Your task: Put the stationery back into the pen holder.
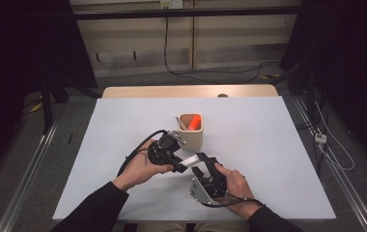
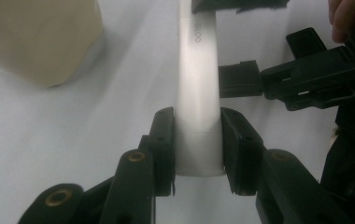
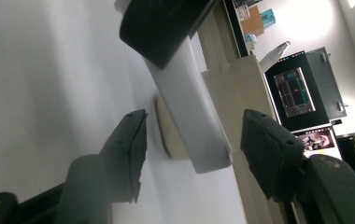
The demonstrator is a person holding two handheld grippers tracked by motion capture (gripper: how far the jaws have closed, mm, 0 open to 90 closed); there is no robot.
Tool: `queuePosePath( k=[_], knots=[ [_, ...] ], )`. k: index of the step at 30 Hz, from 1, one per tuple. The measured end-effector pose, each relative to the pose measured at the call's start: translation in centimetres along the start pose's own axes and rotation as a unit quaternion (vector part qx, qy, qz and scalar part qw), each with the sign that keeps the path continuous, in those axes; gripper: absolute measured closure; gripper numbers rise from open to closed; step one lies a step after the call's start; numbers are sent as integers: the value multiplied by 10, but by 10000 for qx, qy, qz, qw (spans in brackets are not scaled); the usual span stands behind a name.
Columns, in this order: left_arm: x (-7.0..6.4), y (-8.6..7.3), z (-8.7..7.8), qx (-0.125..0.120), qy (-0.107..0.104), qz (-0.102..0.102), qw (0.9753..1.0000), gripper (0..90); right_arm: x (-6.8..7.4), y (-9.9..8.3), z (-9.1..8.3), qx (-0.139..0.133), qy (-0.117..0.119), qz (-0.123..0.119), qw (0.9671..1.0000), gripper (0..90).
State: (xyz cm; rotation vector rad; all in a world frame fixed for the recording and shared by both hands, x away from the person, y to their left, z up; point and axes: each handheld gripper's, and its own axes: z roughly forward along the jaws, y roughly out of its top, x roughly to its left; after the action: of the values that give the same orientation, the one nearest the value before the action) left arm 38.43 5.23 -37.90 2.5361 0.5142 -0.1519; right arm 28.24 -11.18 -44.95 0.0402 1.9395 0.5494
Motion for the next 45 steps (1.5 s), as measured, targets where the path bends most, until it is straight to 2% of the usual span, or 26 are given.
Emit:
queuePosePath(
  k=[5, 6, 8, 9, 11, 12, 13, 14, 16, 17, 20, 22, 23, 25, 26, 30, 34, 35, 37, 40, 41, 43, 45],
  knots=[
    [-1, 1, 6, 26, -72, -26, 10000, 675, 4, 1, 1, -9, -52, -411, 9991, 532],
    [-1, 2, 7, 29, -82, -7, 10000, 675, 7, 1, 1, 16, -59, -303, 9995, 560],
    [-1, 2, 10, 44, -103, -27, 9999, 675, 8, 1, 1, 14, -42, -469, 9989, 641],
    [-1, 3, 10, 75, -118, -24, 9999, 675, 8, 1, 1, -14, -18, -597, 9982, 651],
    [0, 4, 10, -7, -155, -100, 9998, 673, 10, -1, 1, 24, 4, -621, 9981, 681],
    [2, 4, 9, -55, -178, -137, 9997, 672, 10, -1, 1, -6, 22, -739, 9973, 695],
    [2, 5, 8, -105, -125, -142, 9998, 669, 9, -1, 1, 22, 52, -741, 9972, 711],
    [3, 5, 7, -142, -189, -125, 9996, 668, 10, -2, 1, 28, 109, -668, 9977, 716],
    [1, 4, 7, -202, -126, -19, 9997, 665, 9, -2, 0, 38, 119, -569, 9983, 717],
    [0, 4, 8, -268, -50, -29, 9996, 641, 8, -2, 0, 33, 151, -559, 9983, 718],
    [-1, 3, 7, -346, 204, -33, 9992, 454, 6, -4, 0, 53, 182, -346, 9992, 718],
    [1, 1, 4, -450, 294, -59, 9985, 405, 3, -6, 1, 50, 215, -188, 9996, 719],
    [1, -1, 2, -498, 350, -80, 9981, 374, 3, -7, 0, 95, 224, -11, 9997, 718],
    [1, -4, 1, -667, 417, -40, 9969, 322, -2, -9, 1, 92, 283, 155, 9994, 718],
    [1, -6, -1, -709, 456, 24, 9964, 274, -3, -11, 1, 135, 296, 336, 9989, 718],
    [1, -12, -5, -966, 596, -80, 9935, 135, -13, -18, 2, 129, 358, 749, 9965, 719],
    [2, -21, -8, -1148, 709, -86, 9908, 88, -21, -23, 0, 145, 434, 1305, 9904, 718],
    [2, -24, -8, -1206, 693, -146, 9902, 80, -24, -24, 1, 115, 447, 1428, 9887, 718],
    [5, -30, -10, -1265, 724, -254, 9890, 78, -29, -26, 1, 82, 503, 1759, 9831, 718],
    [10, -39, -11, -1383, 888, -419, 9855, 78, -37, -30, 1, 37, 558, 2228, 9732, 718],
    [11, -42, -11, -1367, 968, -476, 9847, 78, -39, -31, 1, 21, 579, 2395, 9692, 718],
    [14, -48, -9, -1390, 961, -535, 9842, 77, -45, -33, 2, -14, 630, 2717, 9603, 718],
    [15, -54, -9, -1407, 1047, -548, 9830, 76, -51, -35, 2, -70, 630, 2992, 9521, 718]
  ],
)
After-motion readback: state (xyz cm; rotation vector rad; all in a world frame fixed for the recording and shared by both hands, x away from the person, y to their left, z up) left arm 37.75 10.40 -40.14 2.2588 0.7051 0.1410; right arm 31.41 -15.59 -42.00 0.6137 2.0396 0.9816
